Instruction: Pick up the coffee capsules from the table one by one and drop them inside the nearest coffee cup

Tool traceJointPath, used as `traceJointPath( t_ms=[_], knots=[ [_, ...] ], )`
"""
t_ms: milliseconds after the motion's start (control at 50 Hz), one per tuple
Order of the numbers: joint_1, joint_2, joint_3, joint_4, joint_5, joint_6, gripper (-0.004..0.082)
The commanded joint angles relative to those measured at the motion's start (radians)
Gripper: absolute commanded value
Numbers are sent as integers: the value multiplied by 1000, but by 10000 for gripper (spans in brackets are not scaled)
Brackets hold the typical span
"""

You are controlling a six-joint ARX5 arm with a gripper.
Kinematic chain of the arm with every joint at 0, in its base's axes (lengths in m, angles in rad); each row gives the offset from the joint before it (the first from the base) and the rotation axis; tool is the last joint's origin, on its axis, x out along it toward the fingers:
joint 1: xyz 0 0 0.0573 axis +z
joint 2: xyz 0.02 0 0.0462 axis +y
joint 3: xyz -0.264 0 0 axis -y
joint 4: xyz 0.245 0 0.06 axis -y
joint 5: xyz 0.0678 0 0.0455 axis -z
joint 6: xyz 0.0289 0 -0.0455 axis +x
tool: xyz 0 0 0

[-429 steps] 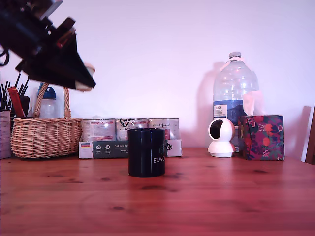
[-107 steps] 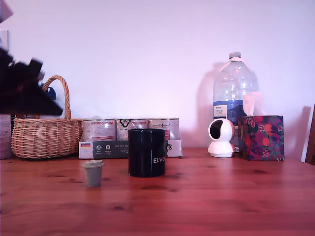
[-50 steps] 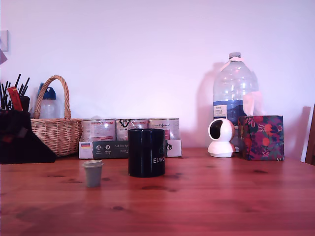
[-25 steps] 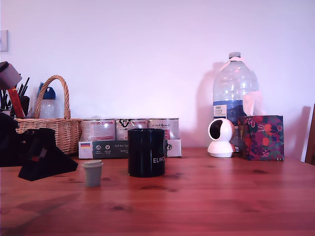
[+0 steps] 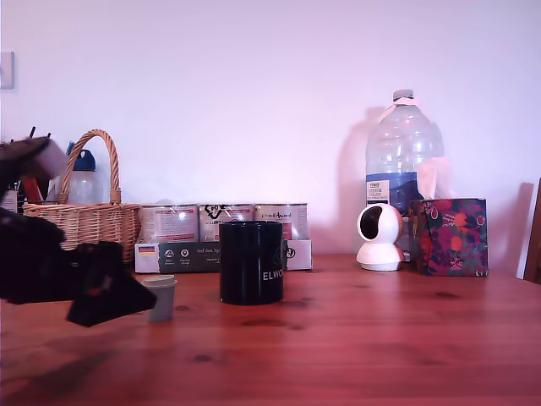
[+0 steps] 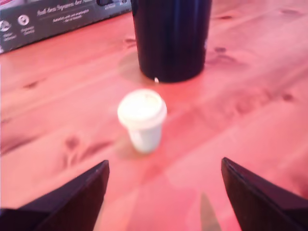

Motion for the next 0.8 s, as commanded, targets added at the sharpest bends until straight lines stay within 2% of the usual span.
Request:
traceJointPath(
  t_ms=[0,400,780],
  knots=[
    [3,30,13,13,9,5,677],
    [32,175,126,33,52,4,676],
    [33,218,203,0,52,5,673]
  ],
)
